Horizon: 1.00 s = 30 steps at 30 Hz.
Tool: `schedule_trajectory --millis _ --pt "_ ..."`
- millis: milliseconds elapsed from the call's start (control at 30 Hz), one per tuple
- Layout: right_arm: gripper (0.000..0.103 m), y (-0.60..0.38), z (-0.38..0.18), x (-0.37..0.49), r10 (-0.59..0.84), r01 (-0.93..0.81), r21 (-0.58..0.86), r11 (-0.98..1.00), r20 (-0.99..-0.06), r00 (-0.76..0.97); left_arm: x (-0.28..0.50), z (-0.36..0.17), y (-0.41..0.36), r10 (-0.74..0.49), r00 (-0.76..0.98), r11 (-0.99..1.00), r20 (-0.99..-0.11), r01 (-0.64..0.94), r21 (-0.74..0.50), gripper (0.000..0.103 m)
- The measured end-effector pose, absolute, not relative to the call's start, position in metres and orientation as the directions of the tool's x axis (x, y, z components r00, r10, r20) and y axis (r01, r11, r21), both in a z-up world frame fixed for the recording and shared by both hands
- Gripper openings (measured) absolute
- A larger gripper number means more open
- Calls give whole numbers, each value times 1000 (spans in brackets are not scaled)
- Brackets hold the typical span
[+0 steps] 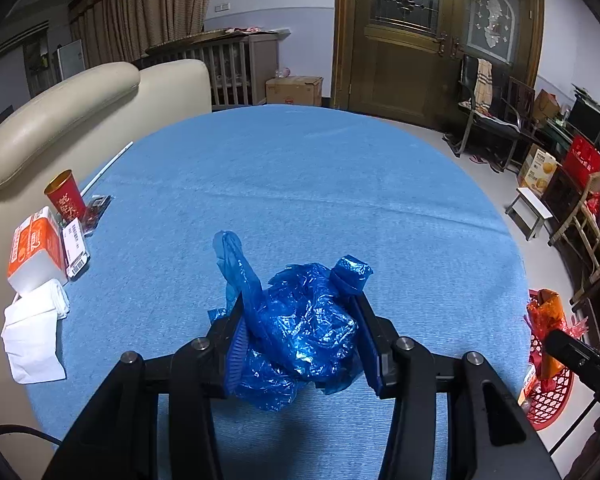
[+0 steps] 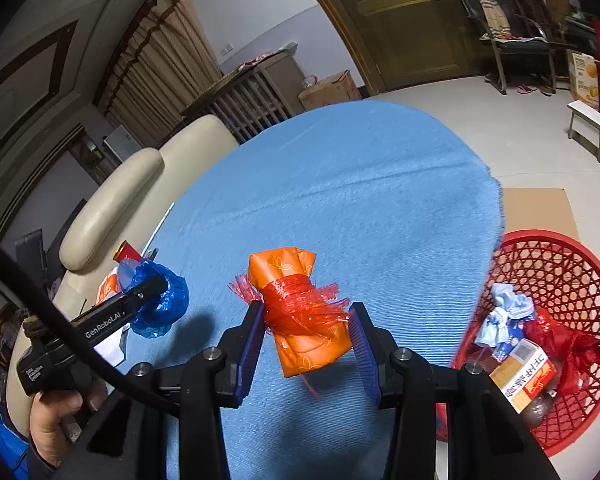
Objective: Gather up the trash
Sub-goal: 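Carry the blue and orange bags toward the red wastebasket with both tools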
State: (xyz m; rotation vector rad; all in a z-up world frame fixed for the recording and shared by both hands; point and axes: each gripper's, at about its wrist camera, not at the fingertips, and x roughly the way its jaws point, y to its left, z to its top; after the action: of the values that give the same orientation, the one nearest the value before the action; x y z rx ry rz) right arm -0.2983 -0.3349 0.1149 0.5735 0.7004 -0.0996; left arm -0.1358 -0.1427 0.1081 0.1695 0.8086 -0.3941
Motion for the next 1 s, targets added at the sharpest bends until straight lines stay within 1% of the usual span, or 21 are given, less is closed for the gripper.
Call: schedule_trajectory --millis 533,1000 --pt "46 -363 113 -333 41 348 480 806 -630 775 -149 107 -169 -315 595 881 -739 473 5 50" --pt "46 -374 118 -340 -2 393 465 793 -643 766 -151 106 -172 -351 556 868 -754 494 -40 50"
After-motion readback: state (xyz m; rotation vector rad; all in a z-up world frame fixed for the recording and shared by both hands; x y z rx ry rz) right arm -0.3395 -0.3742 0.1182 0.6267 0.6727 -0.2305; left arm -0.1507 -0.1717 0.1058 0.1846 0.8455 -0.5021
